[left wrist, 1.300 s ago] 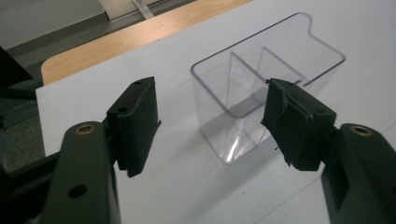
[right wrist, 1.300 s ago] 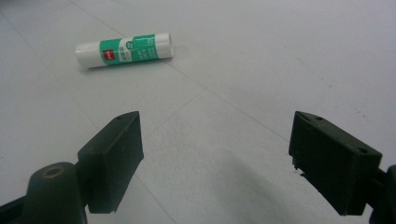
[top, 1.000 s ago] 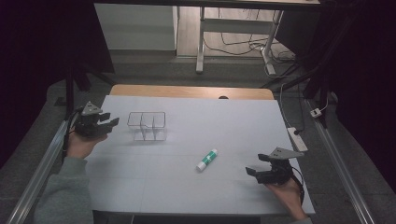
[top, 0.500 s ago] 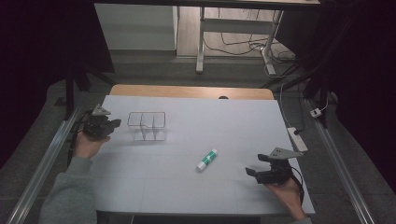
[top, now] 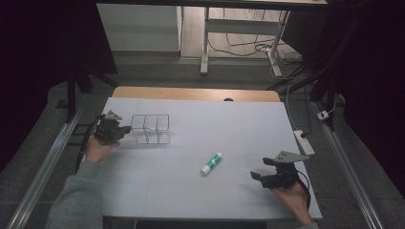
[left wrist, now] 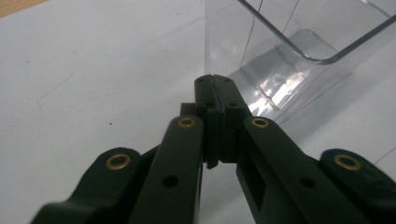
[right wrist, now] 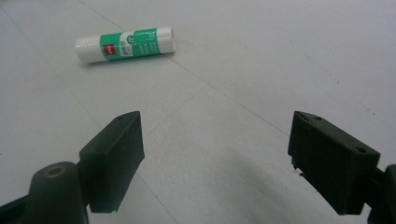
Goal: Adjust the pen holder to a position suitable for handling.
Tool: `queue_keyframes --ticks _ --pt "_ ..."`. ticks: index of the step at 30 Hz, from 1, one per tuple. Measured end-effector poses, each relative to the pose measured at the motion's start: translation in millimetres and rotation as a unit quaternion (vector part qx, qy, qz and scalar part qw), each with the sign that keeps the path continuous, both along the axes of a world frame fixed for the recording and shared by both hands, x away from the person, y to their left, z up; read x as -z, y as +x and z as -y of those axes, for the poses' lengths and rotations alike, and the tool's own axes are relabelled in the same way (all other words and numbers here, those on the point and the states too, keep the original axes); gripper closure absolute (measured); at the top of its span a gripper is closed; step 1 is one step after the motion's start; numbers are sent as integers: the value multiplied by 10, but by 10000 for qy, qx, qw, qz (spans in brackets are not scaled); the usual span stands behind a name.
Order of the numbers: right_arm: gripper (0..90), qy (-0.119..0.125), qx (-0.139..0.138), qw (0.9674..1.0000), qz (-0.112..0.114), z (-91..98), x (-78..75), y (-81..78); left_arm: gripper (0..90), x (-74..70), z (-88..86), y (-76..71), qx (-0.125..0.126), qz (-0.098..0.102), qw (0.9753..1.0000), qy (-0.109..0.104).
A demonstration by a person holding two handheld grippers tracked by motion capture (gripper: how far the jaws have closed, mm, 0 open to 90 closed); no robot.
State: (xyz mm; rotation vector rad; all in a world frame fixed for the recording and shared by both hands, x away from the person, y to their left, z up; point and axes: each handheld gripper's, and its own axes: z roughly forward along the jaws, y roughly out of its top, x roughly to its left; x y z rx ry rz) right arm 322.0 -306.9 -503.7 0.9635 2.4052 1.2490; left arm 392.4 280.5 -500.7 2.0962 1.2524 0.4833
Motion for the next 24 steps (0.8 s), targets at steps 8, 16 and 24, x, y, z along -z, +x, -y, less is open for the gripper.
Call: queue_keyframes --ticks 8,16,24 --pt "182 18 -7 10000 -1 0 -1 1 886 37 32 35 26 -83 10000 -41" --pt "182 -2 -6 10000 -38 -10 6 8 886 46 40 45 -6 -64 10000 -40" --pt "183 64 -19 10000 -60 -11 9 17 886 46 80 55 82 -55 9999 -64"
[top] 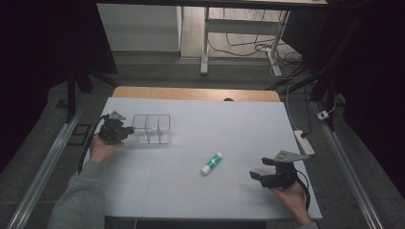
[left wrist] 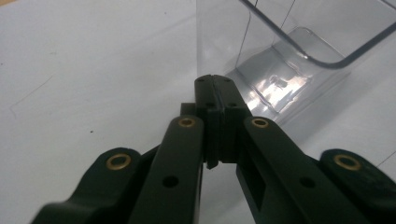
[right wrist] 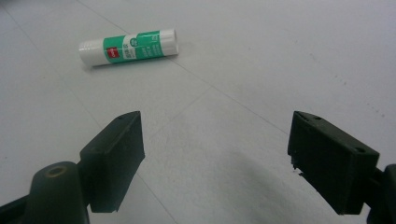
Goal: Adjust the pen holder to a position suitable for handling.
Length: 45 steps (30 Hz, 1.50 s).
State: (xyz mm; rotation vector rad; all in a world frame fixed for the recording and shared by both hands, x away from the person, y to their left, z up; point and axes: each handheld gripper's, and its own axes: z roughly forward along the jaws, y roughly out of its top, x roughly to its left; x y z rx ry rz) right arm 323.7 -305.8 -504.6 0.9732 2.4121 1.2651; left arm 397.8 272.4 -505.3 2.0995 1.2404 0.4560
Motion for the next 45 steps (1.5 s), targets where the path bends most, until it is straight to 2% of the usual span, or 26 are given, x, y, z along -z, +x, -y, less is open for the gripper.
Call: queue_keyframes --ticks 7,23,31,40,45 --pt "183 65 -15 10000 -31 -12 11 7 886 8 49 24 32 10 10000 -62" --pt "184 49 -19 10000 -66 -22 20 16 885 -6 235 65 239 7 9996 -115" --pt "184 37 -16 10000 -88 -20 28 30 885 -11 352 99 342 16 9993 -124" --pt "185 89 -5 9999 -111 -19 24 27 885 -34 545 123 564 48 9983 -118" --pt "186 281 -26 9994 -193 -11 18 32 885 -29 635 153 621 70 9980 -130"
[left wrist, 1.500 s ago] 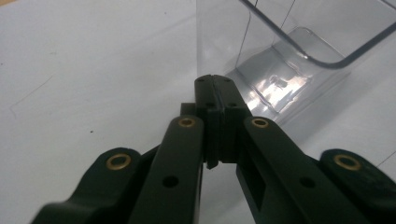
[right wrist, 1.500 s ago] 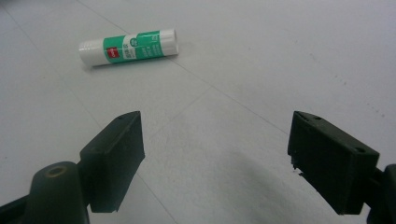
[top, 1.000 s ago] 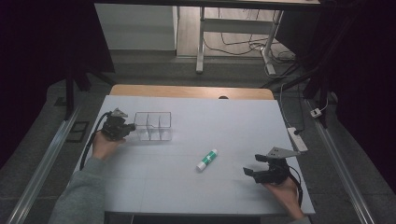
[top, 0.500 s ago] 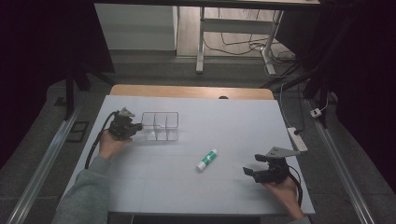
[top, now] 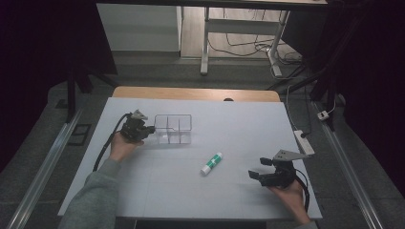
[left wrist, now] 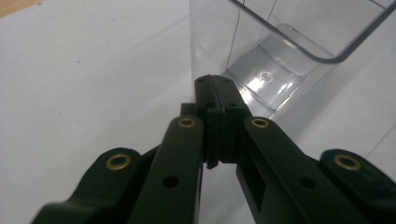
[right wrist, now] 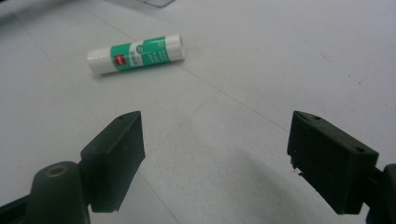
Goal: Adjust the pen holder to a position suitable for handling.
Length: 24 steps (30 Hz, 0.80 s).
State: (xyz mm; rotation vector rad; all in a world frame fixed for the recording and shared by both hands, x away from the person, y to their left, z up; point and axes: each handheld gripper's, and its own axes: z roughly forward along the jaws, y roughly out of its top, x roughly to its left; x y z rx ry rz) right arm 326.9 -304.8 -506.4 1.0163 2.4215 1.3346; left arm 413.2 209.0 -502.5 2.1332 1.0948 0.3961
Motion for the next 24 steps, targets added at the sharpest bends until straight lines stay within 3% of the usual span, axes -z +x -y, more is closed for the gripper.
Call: queue_keyframes --ticks 24 --pt "186 -42 -22 10000 -23 -16 20 8 885 8 345 90 268 70 9996 -34"
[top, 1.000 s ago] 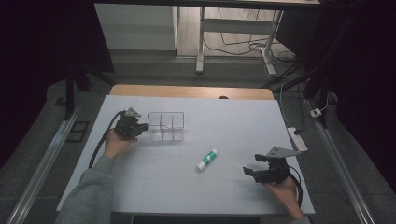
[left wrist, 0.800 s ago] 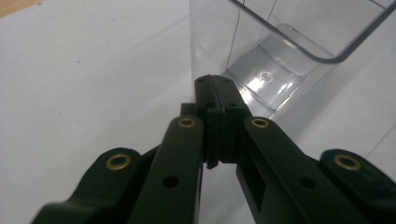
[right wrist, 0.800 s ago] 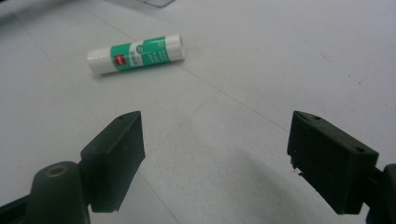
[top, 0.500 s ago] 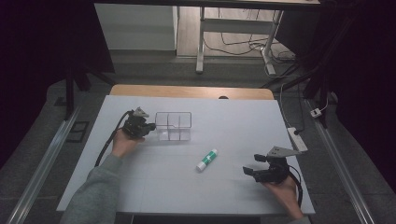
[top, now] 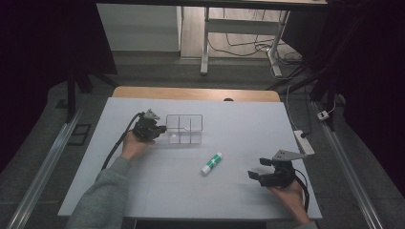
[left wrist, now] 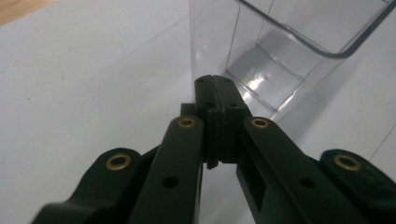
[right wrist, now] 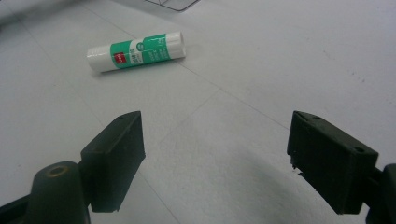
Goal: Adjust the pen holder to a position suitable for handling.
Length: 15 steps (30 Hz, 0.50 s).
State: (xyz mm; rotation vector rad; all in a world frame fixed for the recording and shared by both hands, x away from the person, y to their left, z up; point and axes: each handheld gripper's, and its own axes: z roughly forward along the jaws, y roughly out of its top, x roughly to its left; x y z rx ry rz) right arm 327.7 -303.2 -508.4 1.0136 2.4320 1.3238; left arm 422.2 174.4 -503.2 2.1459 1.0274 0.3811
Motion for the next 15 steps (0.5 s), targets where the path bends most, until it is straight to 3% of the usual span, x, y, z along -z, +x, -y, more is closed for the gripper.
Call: queue_keyframes --ticks 15 --pt "187 -47 9 10000 -28 -3 3 -2 885 -17 208 45 144 23 9999 -89"
